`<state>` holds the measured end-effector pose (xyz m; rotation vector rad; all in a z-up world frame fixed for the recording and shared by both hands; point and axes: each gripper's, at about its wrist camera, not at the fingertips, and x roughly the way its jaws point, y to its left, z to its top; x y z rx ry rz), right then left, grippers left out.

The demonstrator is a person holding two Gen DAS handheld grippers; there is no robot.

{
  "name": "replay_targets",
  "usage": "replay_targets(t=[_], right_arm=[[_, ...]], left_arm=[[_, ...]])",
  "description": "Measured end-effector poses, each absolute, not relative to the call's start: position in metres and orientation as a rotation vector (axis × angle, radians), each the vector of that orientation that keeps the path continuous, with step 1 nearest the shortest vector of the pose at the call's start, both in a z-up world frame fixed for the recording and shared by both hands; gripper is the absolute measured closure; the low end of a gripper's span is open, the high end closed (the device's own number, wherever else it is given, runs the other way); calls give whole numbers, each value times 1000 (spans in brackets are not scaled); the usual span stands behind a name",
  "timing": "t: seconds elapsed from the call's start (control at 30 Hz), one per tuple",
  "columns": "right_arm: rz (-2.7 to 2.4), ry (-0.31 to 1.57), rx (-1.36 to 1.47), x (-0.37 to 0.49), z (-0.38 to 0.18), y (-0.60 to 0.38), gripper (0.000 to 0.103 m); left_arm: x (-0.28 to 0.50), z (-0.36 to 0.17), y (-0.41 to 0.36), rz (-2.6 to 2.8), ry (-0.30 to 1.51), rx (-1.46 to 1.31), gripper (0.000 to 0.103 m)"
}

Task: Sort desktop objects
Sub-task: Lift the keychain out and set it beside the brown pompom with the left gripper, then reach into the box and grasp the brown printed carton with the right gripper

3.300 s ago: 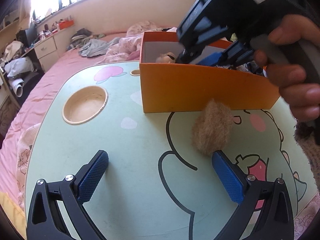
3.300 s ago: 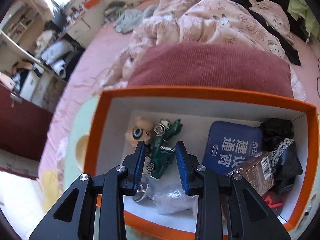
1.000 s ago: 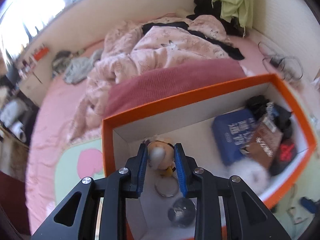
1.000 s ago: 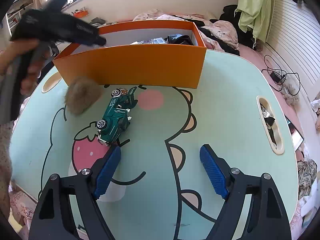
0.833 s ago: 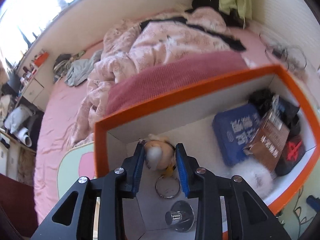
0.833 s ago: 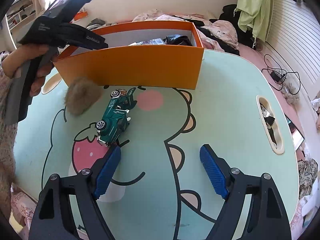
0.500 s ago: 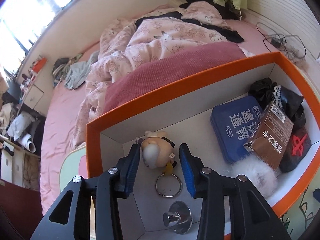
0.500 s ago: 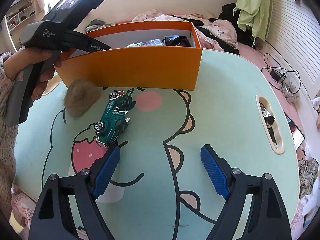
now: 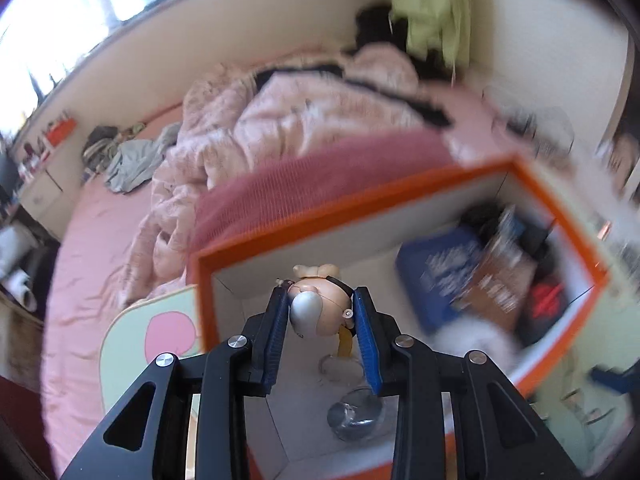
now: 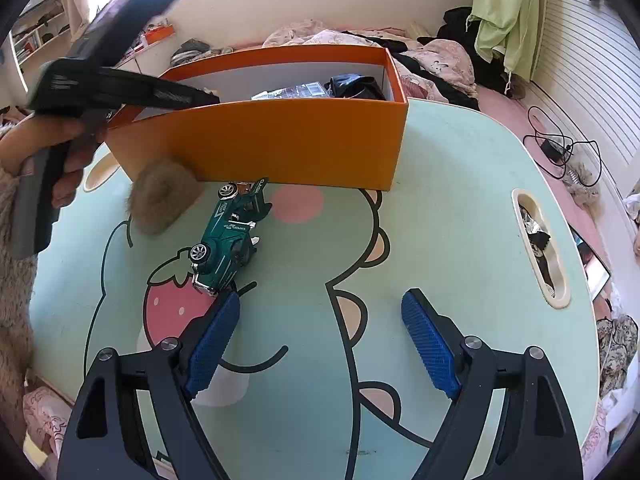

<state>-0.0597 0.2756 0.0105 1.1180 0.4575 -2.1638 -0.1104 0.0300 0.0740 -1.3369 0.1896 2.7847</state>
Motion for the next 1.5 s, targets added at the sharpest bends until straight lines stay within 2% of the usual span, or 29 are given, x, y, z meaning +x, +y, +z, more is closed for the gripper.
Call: replay_targets(t=[0.13,0.2,0.4,0.6,0.83,0.87,0.93,0.97,1.0,1.07,1.13,1.2,1.27,1.3,1.4,1.5], right_arm=[[-2163,456,1118,-60,11,276,20],[-2163,456,1118,-60,11,276,20],[-2164,457,1115,-60,12,276,20],[-2168,469,1111,-59,12,276,20],[-2172,470,1110,-59,12,278,20],[-2172,470,1110,-58,12,278,20],[-2172,469,1111,-59,12,278,20],[-2171,462,1111,-60,13,279,20],[-2169,450,1112,-60,13,280,20],[-2158,398,1118,-64,15,284,20],[-2146,330,1126,-71,20,288,20],[-2129,257,1105,-79,35,288,24],[-2110,201,1069,-87,55,282,27],[-2104,182,1051,-93,66,277,27],[-2067,195,1056,-117,90,246,27],[-2002,378,1122,-142,89,199,27]], left_arm=[[-77,112,10,2708,-145,-1176,71],[-54,119,7,2665,-211,-1128,71],[-3,78,12,2642,-238,-1194,72],[10,39,17,2654,-285,-1208,78],[16,18,25,2646,-257,-1244,78],[17,18,26,2646,-260,-1244,74],[20,18,25,2642,-284,-1225,57],[22,19,25,2649,-291,-1212,45],[24,20,25,2660,-289,-1199,40],[27,21,25,2670,-276,-1186,39],[28,19,25,2670,-275,-1204,32],[31,18,28,2692,-260,-1208,18],[34,17,31,2714,-244,-1216,9],[35,16,34,2738,-218,-1229,5],[35,12,43,2789,-108,-1273,5],[36,10,46,2797,-55,-1287,5]])
